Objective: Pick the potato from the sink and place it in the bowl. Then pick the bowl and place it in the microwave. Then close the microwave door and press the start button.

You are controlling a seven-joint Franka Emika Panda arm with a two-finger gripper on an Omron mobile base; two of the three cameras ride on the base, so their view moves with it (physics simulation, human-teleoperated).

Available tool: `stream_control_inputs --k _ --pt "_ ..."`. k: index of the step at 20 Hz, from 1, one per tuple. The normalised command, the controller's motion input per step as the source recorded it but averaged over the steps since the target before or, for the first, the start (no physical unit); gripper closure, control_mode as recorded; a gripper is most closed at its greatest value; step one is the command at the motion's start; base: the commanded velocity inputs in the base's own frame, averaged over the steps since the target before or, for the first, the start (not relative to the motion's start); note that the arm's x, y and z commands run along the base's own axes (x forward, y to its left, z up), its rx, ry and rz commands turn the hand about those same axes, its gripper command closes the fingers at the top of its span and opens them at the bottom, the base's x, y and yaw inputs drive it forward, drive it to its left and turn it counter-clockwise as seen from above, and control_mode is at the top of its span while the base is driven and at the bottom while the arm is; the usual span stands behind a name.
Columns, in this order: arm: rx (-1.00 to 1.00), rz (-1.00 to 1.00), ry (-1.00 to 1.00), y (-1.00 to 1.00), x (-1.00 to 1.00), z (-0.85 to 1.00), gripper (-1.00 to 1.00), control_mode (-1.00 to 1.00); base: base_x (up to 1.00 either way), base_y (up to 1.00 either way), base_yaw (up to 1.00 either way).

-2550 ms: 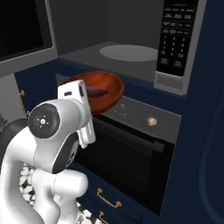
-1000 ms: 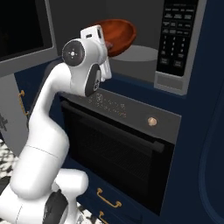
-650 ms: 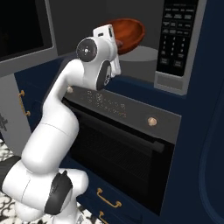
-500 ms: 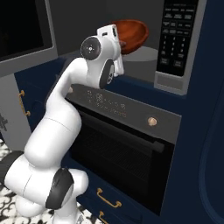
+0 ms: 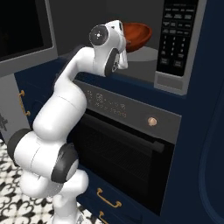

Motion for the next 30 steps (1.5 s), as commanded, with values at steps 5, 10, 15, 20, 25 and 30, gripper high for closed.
stream_control_inputs --k 5,10,15,20,25,30 --pt "0.00 0.00 0.00 -0.04 0.57 -0.40 -1.00 -1.00 0.00 0.00 0.00" --pt "0.00 0.00 0.00 -0.13 0.42 -0.52 -1.00 -1.00 0.00 0.00 0.00" --pt "0.00 0.00 -0.07 -0.07 0.19 -0.29 -1.00 -1.00 0.00 0.00 0.00" --pt "0.00 0.08 -0.58 0.00 -0.46 -0.43 -1.00 -1.00 0.00 0.00 0.00" --pt "0.00 0.03 -0.43 0.00 -0.67 -0.20 -1.00 -1.00 0.00 0.00 0.00" --pt "0.00 0.00 -0.12 0.20 -1.00 0.79 -1.00 -1.00 0.00 0.00 0.00"
